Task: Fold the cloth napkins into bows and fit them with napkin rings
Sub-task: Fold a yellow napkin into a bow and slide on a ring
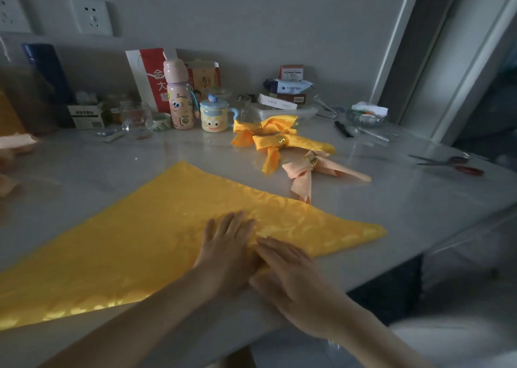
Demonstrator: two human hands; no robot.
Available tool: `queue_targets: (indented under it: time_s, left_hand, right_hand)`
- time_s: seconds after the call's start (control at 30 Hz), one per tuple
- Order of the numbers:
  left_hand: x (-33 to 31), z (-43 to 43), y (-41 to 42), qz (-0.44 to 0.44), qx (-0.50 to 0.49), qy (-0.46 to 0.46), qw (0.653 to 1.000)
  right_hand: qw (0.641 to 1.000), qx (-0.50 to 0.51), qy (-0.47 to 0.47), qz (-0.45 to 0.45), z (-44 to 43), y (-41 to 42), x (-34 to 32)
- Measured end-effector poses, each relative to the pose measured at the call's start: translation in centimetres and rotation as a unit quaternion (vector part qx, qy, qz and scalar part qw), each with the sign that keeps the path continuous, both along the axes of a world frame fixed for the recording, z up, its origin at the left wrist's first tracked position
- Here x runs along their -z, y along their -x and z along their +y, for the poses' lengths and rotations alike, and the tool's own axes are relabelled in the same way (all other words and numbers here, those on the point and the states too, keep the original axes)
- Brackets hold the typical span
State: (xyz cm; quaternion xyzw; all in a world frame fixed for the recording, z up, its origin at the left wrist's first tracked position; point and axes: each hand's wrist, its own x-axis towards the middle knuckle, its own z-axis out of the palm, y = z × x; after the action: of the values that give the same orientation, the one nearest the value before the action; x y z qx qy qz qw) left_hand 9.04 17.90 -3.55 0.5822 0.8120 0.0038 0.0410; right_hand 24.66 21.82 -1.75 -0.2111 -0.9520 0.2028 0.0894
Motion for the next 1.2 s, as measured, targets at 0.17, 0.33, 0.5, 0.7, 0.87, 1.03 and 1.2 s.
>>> queue_targets:
  time_s: [0.17, 0.33, 0.5, 0.7, 0.87, 1.03, 1.2]
  left_hand:
    - [0.1, 0.5, -0.6, -0.026, -0.008, -0.018, 0.999]
    - [0.3, 0.5, -0.3, -0.026, -0.002, -0.015, 1.000]
    - [-0.3, 0.0, -1.0, 0.023, -0.001, -0.021, 1.000]
    - [-2.8, -1.3, -3.8, 0.049, 0.008, -0.186, 0.981]
    - [-2.4, -6.8, 0.5, -0.020, -0.081, -0.190, 0.978]
    - [-1.1, -14.5, 4.8, -0.033, -0.103, -0.050, 0.993]
    - [-0.2, -20.1, 8.0, -0.067, -0.154, 0.026, 0.985]
  right_hand:
    - [0.984, 0.016, -0.068, -0.165, 1.6, -3.3, 0.4]
    - [0.960, 0.114, -0.073, -0.244, 6.6, -7.5, 0.1]
    - [0.925, 0.285, -0.101, -0.229, 8.7, -8.5, -1.0]
    - [0.970, 0.163, -0.079, 0.165, 3.0, -0.1, -2.1]
    - [0.994, 0.037, 0.020, 0.101, -0.1, 6.7, -1.7]
    - [0.996, -0.064, -0.009, -0.060, -2.3, 9.2, 1.0]
    - [0.986, -0.074, -0.096, -0.117, -2.8, 10.1, 1.7]
